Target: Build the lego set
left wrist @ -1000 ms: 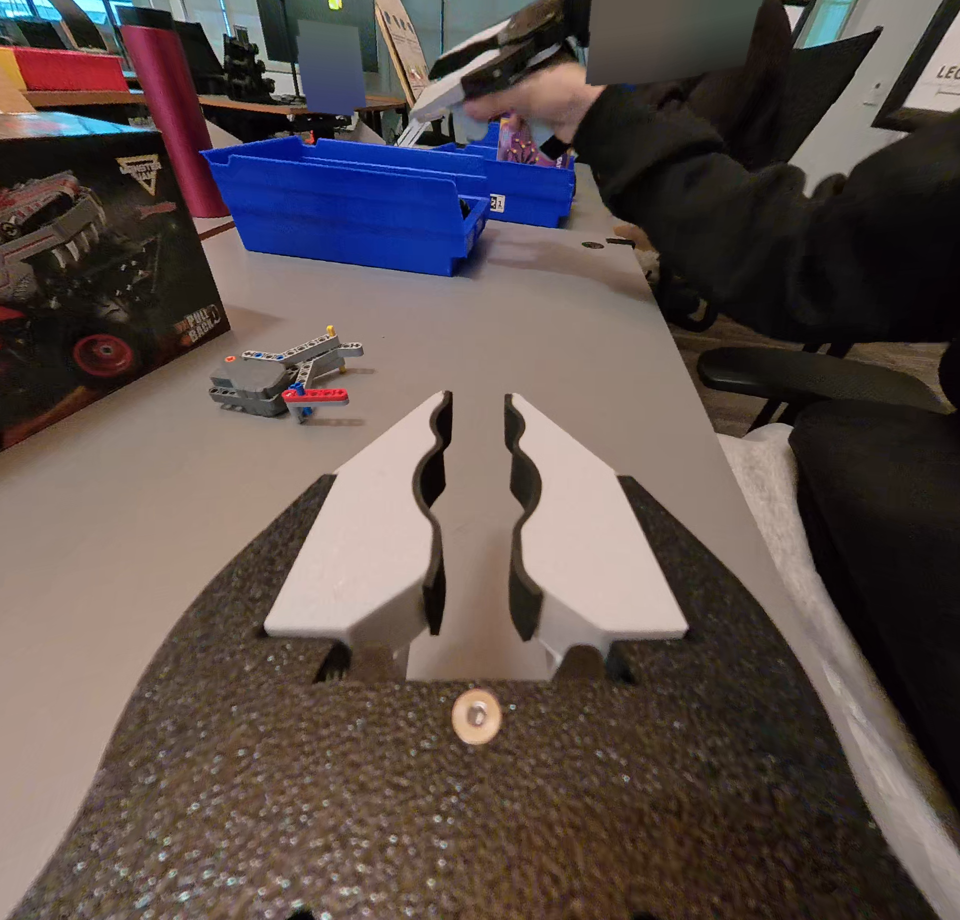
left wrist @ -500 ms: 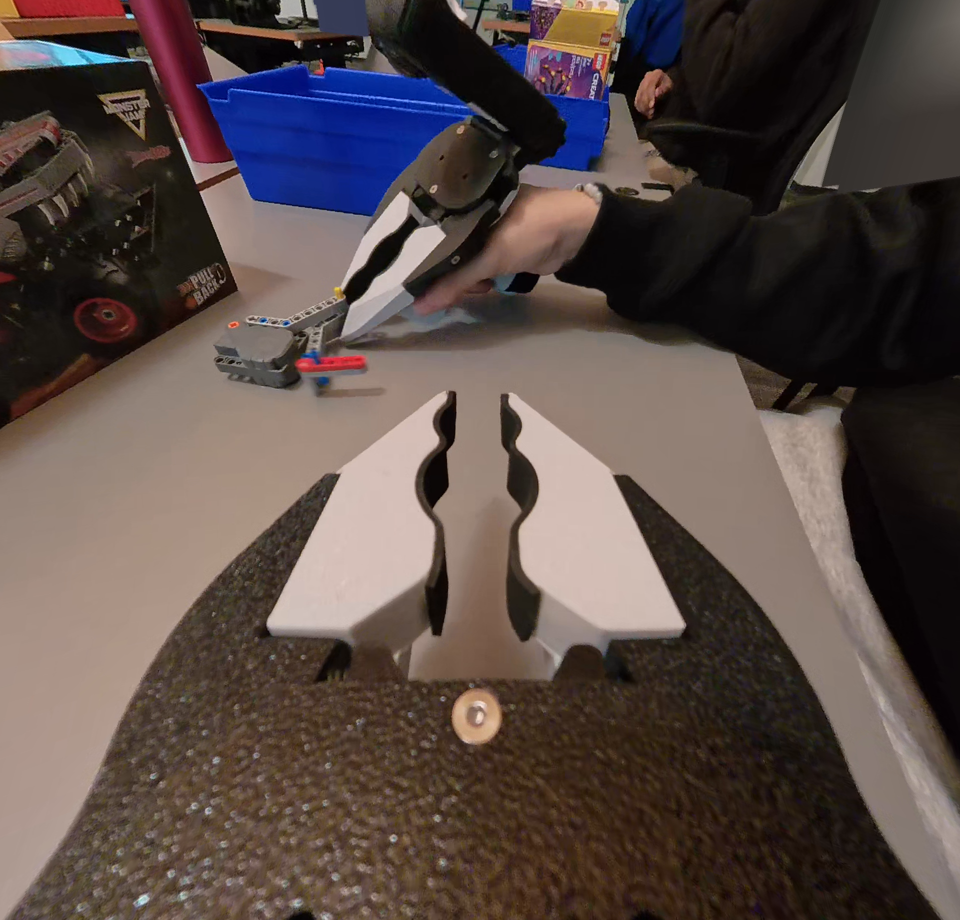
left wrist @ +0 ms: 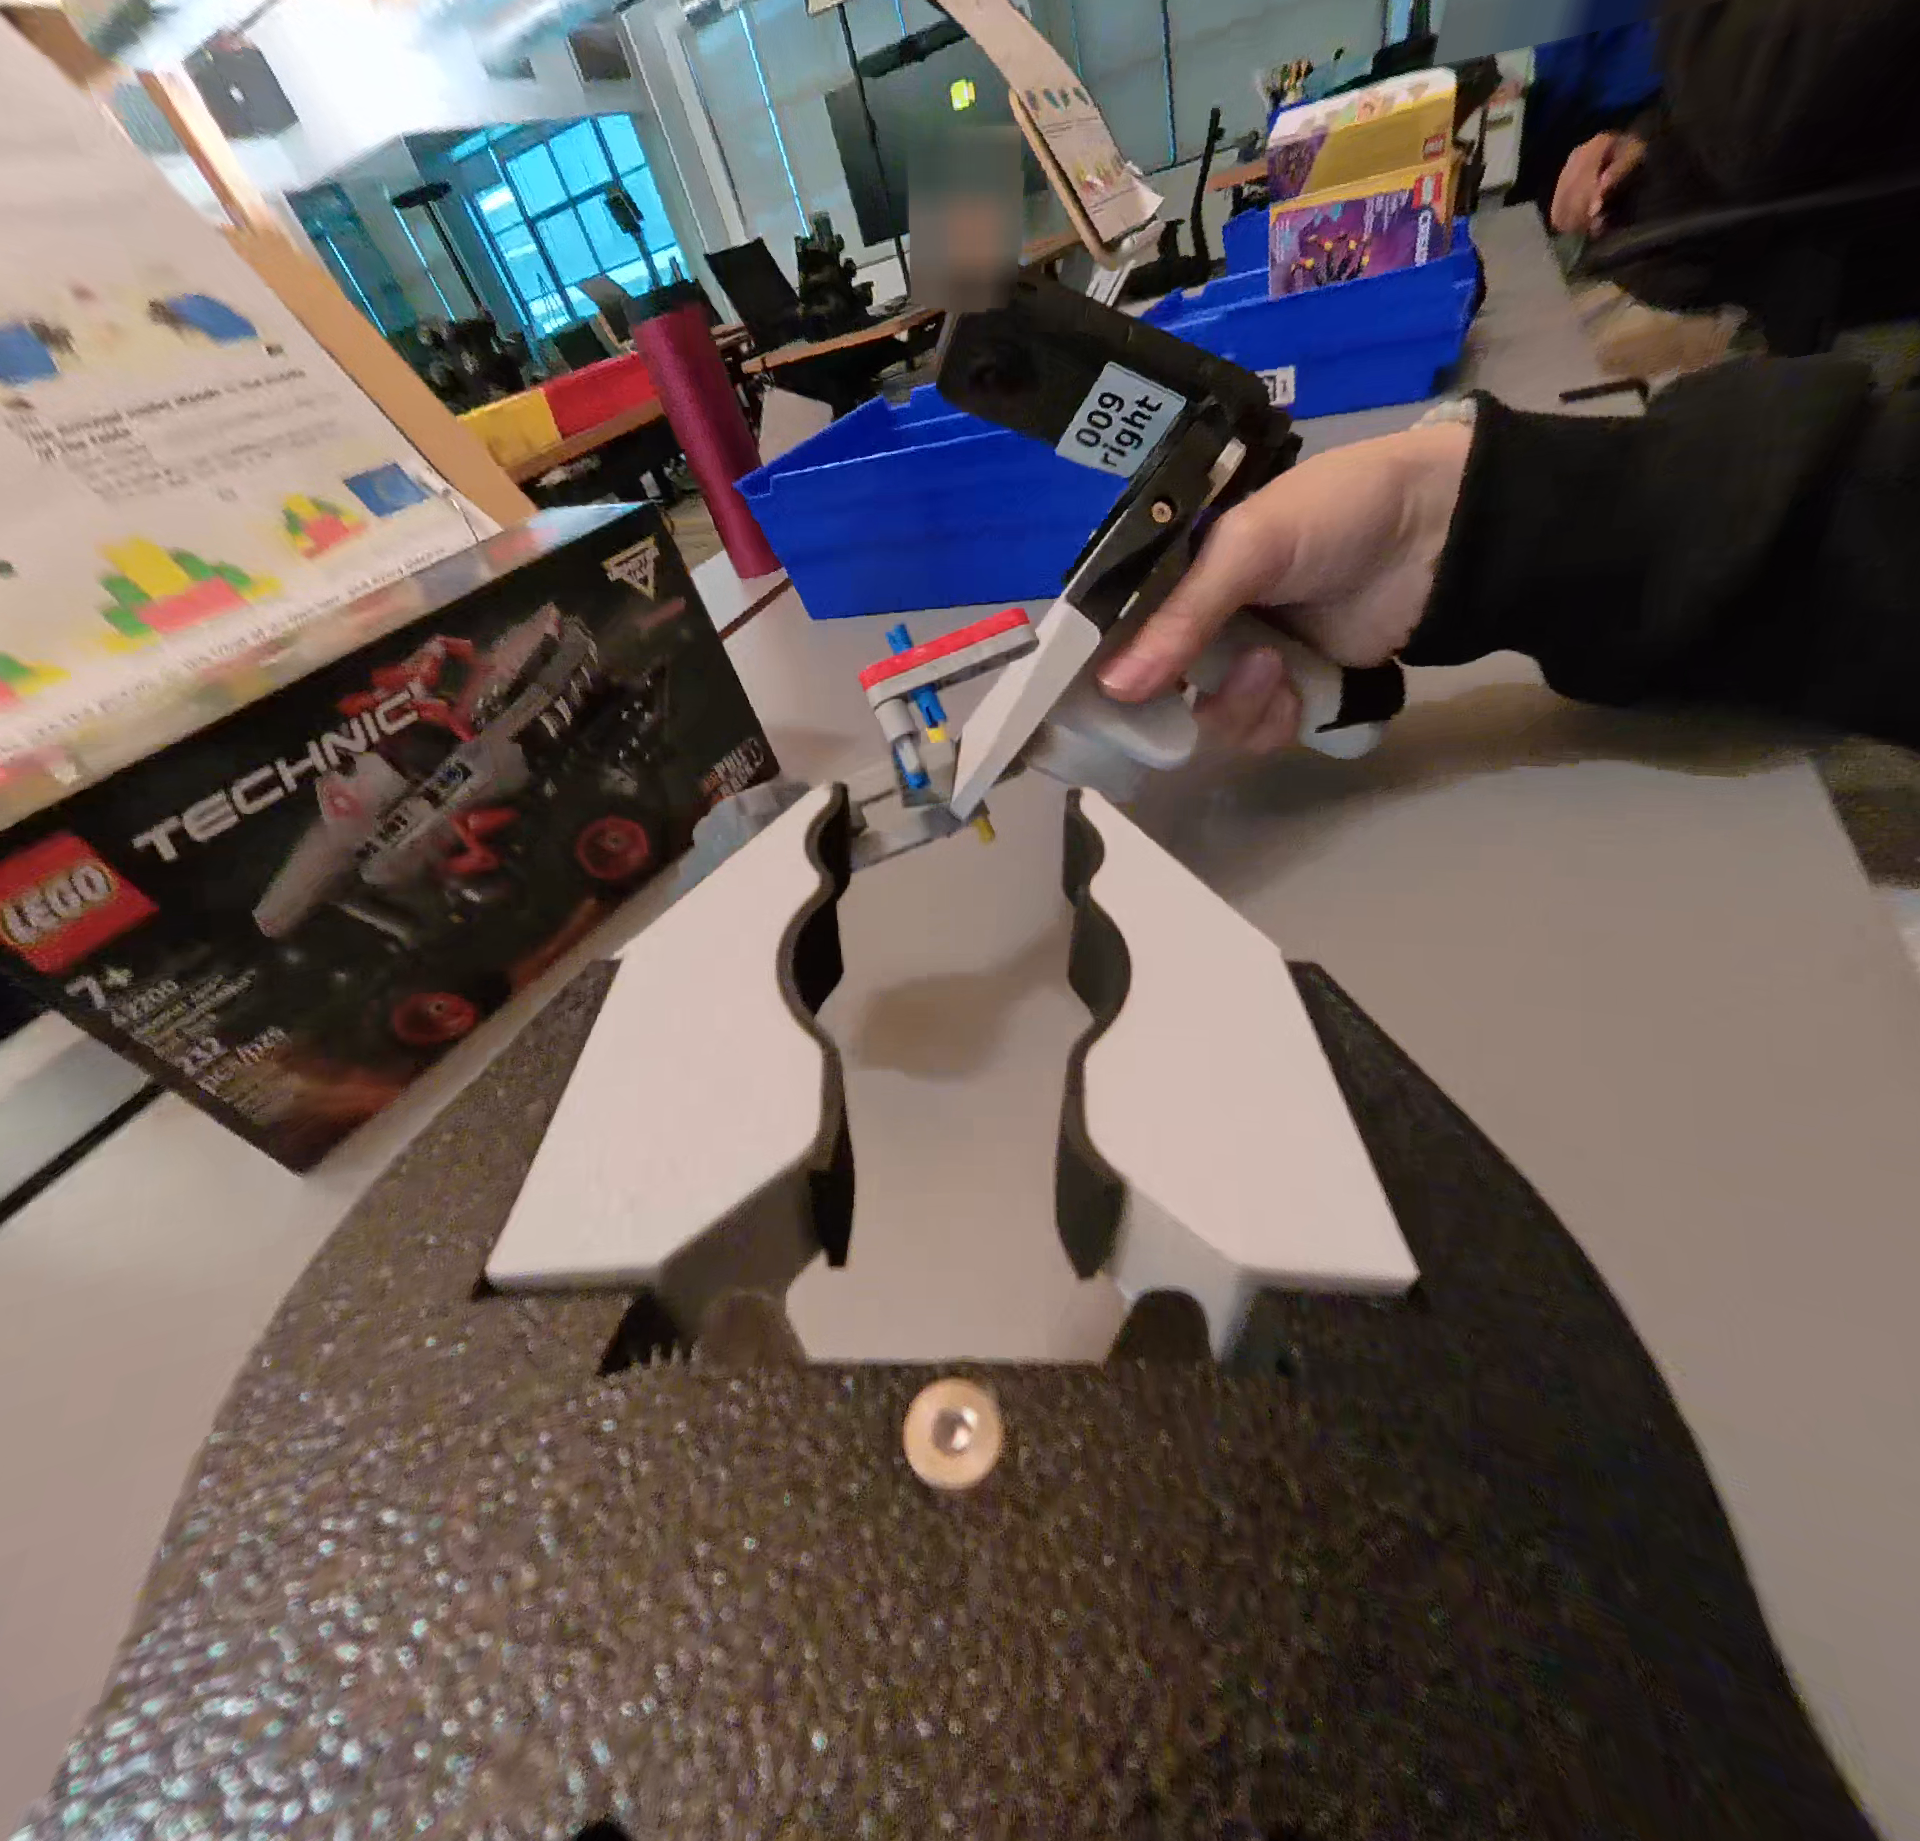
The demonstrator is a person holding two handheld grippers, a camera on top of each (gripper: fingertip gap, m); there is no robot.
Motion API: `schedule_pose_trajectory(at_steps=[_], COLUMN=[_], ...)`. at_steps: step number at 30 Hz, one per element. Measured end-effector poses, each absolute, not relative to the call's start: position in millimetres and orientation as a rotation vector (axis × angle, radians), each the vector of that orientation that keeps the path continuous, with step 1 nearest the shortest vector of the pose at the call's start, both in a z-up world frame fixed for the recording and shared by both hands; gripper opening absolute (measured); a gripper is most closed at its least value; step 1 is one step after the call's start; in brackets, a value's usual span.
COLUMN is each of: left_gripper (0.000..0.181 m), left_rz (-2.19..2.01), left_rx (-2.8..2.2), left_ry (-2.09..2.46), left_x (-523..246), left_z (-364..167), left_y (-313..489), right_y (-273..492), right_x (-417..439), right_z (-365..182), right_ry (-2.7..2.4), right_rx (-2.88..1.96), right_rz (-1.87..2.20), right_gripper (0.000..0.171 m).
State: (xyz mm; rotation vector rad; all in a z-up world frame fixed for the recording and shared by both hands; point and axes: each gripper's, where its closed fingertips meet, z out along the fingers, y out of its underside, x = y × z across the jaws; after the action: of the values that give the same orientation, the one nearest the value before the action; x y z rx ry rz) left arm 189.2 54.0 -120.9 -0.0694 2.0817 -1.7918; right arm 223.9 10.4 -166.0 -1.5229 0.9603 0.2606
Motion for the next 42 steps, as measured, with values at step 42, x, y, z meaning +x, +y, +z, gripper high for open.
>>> schedule_pose_trajectory(at_steps=[42], left_gripper=[0.023], left_rz=[-1.829], left_rx=[0.224], left_ry=[2.164], left_x=[149.9], left_z=[-121.1], left_y=[43.4], right_y=[38.4], right_x=[171.5], right_z=[-160.3], right_ry=[0.928], right_rx=[-1.348], right_rz=[0.459], right_gripper=[0.006])
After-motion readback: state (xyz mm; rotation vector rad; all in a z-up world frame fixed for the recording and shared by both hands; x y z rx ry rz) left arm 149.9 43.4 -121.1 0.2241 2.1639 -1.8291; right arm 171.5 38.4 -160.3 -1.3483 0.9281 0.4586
